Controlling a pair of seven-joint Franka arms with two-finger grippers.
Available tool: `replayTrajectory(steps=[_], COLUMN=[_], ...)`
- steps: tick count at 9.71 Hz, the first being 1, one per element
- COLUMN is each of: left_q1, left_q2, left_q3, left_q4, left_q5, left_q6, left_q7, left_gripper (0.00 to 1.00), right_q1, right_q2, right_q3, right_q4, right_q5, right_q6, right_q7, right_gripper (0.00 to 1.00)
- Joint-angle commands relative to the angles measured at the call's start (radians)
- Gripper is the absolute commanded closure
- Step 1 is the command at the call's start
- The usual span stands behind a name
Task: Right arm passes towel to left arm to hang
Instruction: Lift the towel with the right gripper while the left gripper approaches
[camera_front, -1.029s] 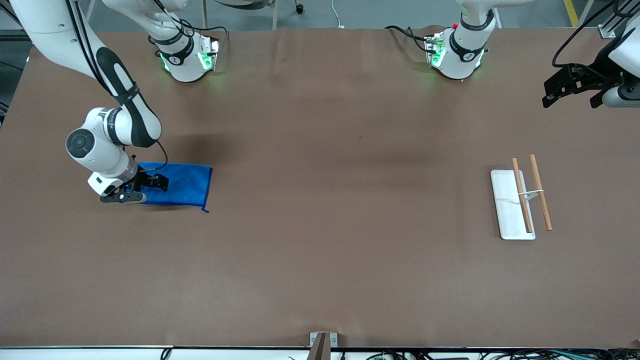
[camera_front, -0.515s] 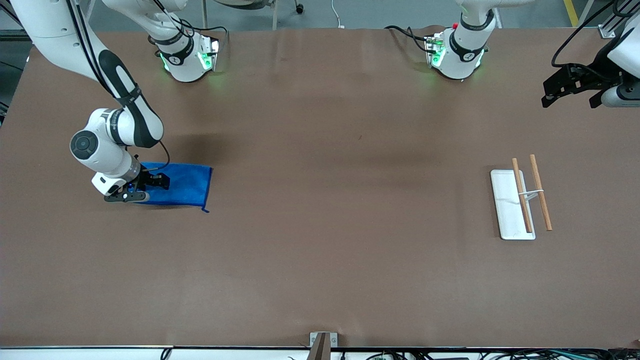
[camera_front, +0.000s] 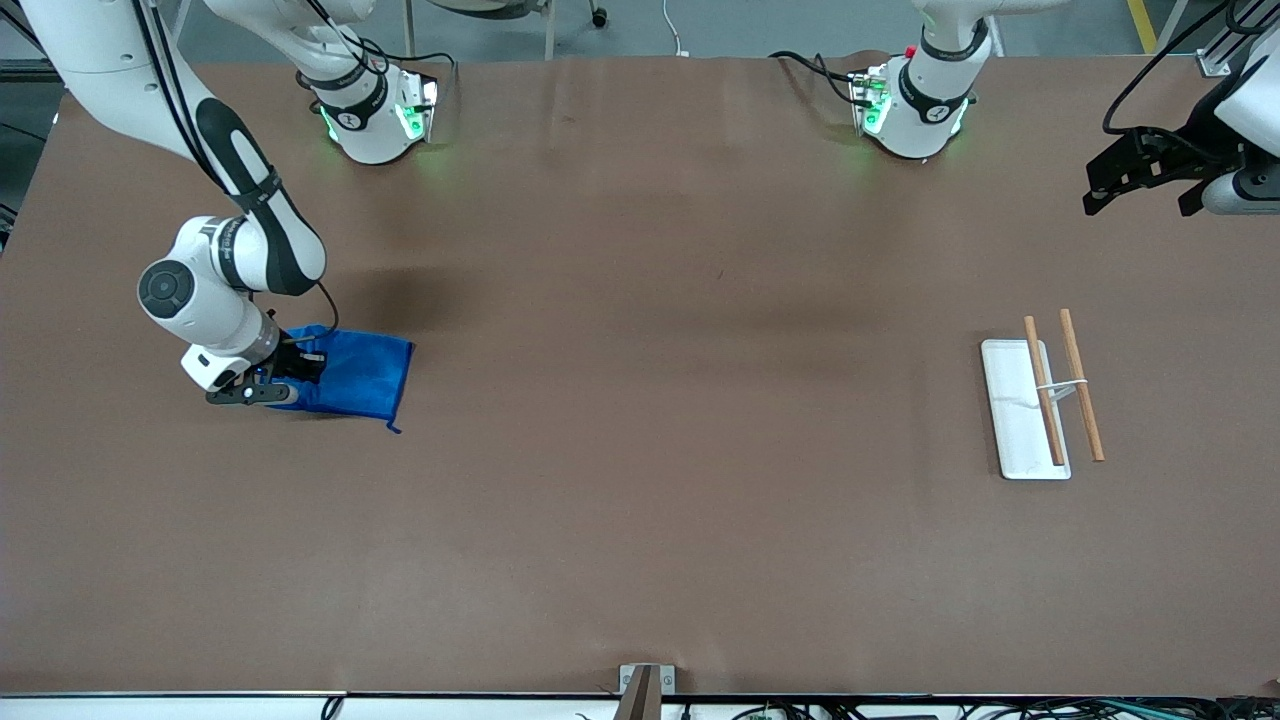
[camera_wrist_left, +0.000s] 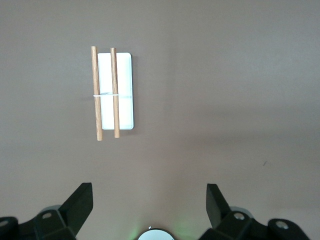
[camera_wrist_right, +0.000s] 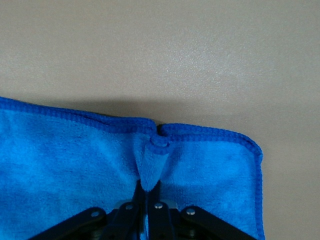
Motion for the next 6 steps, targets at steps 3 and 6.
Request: replayTrajectory(steps=[3,6], left_q1=[0.005,0.015], left_q2=[0.018,0.021], left_q3=[-0.004,0.004], left_q4=[-0.010,-0.025], left_q5=[-0.002,-0.079], left_q6=[-0.017,-0.020], left_q7=[0.009,0.012], left_gripper=[0.00,0.00], right_q1=[0.003,0.064], right_q2=[-0.102,-0.116], right_q3=[0.004,0.027], right_q4=[0.176,0.450], right_q5=[0.006,0.005], right_q6=[-0.380,-0.731], right_q7=[0.006,0.081], right_gripper=[1.00,1.00])
